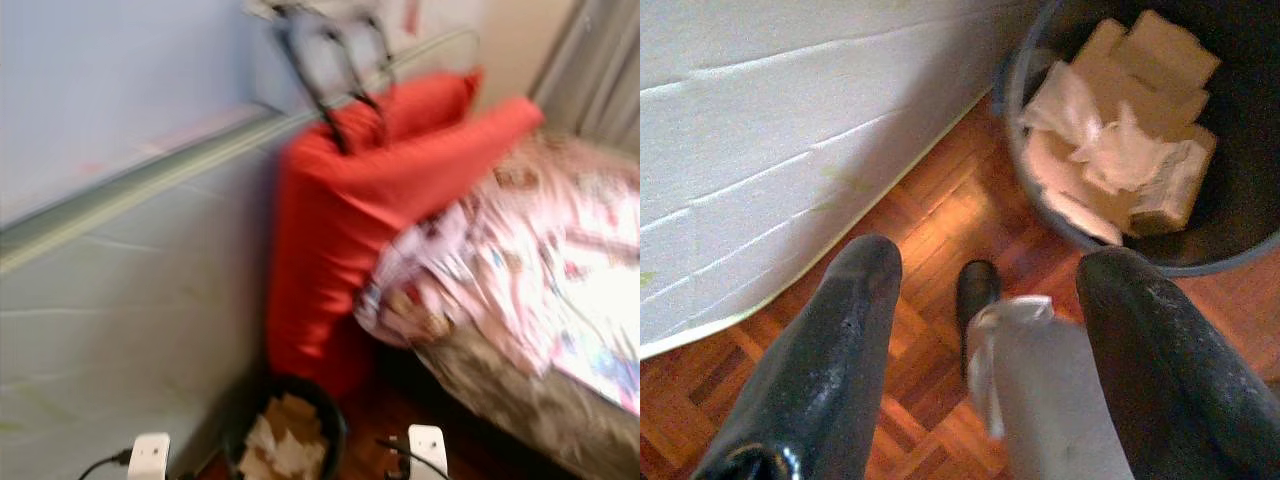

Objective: Clean up the room

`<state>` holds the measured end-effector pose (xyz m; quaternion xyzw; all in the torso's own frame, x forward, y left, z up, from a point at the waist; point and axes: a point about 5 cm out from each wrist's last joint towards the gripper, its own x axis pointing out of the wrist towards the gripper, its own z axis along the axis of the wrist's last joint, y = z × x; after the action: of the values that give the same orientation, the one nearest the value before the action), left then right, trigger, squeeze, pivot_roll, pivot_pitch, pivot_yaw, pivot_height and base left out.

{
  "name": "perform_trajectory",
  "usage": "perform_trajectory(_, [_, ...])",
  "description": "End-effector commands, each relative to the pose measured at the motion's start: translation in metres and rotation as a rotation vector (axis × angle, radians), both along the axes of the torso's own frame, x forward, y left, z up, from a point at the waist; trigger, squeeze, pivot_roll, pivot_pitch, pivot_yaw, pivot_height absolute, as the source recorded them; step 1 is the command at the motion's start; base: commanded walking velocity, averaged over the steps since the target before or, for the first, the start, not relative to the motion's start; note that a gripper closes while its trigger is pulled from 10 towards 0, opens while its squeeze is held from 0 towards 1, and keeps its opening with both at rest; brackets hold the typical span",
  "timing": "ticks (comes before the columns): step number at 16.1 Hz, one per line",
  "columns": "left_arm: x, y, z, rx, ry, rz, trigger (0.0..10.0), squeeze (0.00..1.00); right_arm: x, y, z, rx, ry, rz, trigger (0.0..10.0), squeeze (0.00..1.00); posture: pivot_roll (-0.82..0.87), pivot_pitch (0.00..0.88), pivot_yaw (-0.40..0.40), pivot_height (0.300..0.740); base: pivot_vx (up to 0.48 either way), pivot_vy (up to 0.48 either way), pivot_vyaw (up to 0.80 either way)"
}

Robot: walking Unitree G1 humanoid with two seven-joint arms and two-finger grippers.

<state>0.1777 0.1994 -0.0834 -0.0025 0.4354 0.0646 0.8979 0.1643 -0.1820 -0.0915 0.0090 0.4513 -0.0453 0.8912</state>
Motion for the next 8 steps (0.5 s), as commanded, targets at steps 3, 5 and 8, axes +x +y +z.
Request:
perform_trajectory(3, [0.0197, 0.0069, 0.0106, -0.009, -0.042, -0.036, 10.0, 0.00, 0.0612, 0.0028, 0.0290, 0.149, -0.095, -0.097, 10.0, 0.00, 0.02, 0.000, -0.010, 0.740, 0.000, -0.480, 0.00])
perform_trajectory(5, [0.0193, 0.0064, 0.0103, -0.010, -0.041, -0.032, 10.0, 0.00, 0.0615, 0.0027, 0.0293, 0.149, -0.096, -0.098, 10.0, 0.00, 0.03, 0.000, -0.013, 0.740, 0.000, -0.480, 0.00])
perform_trajectory(8, [0.0192, 0.0059, 0.0102, -0.013, -0.041, -0.028, 10.0, 0.00, 0.0619, 0.0023, 0.0296, 0.149, -0.098, -0.096, 10.0, 0.00, 0.02, 0.000, -0.015, 0.740, 0.000, -0.480, 0.00])
